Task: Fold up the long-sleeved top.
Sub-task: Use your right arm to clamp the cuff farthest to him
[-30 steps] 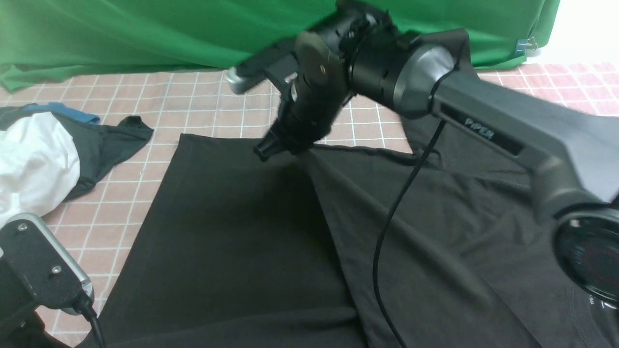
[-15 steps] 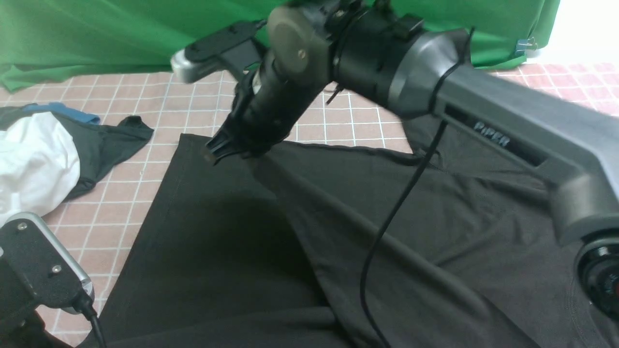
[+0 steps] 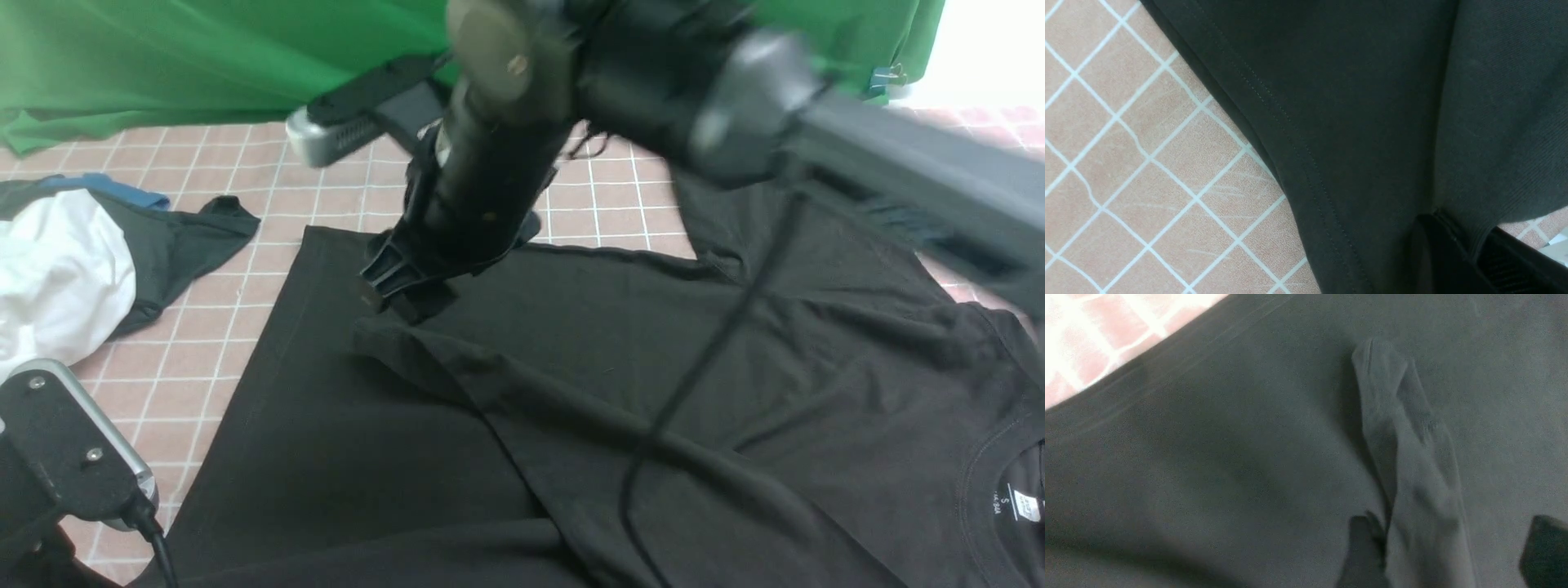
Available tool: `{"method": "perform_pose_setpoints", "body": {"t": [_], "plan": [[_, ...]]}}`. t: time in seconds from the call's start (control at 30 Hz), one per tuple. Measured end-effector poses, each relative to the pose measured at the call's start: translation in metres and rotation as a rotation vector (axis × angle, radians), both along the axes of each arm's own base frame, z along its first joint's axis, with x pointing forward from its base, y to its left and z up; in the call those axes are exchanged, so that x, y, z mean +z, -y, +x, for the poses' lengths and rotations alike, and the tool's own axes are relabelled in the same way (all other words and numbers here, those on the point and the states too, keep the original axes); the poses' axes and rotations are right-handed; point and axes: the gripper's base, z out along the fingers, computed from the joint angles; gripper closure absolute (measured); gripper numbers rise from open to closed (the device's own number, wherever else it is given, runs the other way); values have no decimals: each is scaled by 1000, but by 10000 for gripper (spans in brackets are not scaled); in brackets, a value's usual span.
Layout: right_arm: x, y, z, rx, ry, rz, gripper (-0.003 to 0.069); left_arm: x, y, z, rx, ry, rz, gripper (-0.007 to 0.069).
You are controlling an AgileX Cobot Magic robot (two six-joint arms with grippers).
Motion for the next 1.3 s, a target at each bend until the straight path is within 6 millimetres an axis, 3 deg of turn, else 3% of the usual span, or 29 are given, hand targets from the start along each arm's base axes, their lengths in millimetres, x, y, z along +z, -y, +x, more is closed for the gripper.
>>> {"method": "perform_pose_setpoints", "body": {"t": [0.07, 0.1, 0.13, 0.2, 0.27, 0.33, 0.43, 0.53, 0.7, 0.87, 0.97, 1.13, 1.2, 1.3], "plan": [[12, 13, -19, 9, -4, -4, 270, 0, 0, 0, 0, 0, 0, 589], [12, 27, -40, 9, -35, -30, 319, 0, 0, 0, 0, 0, -1, 589], [7, 30, -43, 4, -53, -45, 323, 0, 0, 0, 0, 1, -1, 589], [-12, 50, -74, -22, -120, -96, 332, 0, 0, 0, 1, 6, -2, 589], [-27, 57, -88, -35, -148, -117, 315, 0, 0, 1, 1, 11, -3, 589], [-65, 65, -114, -37, -179, -146, 222, 1, 0, 2, 1, 18, -4, 589], [-98, 68, -128, -24, -176, -146, 144, 1, 1, 2, 2, 25, -7, 589], [-125, 66, -129, -12, -136, -129, 134, 1, 1, 2, 2, 25, -7, 589], [-154, 66, -119, -32, -87, -199, 193, -1, 0, -3, -2, -33, 3, 589], [-158, 64, -116, -45, -81, -209, 214, -2, 0, -5, -4, -59, 7, 589], [-158, 64, -117, -48, -86, -216, 262, -2, 0, -5, -4, -59, 7, 589], [-153, 62, -125, -30, -81, -230, 496, -2, 0, -5, -4, -56, 6, 589], [-151, 64, -128, -32, -87, -243, 536, -1, 0, -4, -4, -49, 5, 589], [-149, 66, -131, -48, -99, -254, 538, -1, 0, -4, -3, -45, 4, 589]]}}
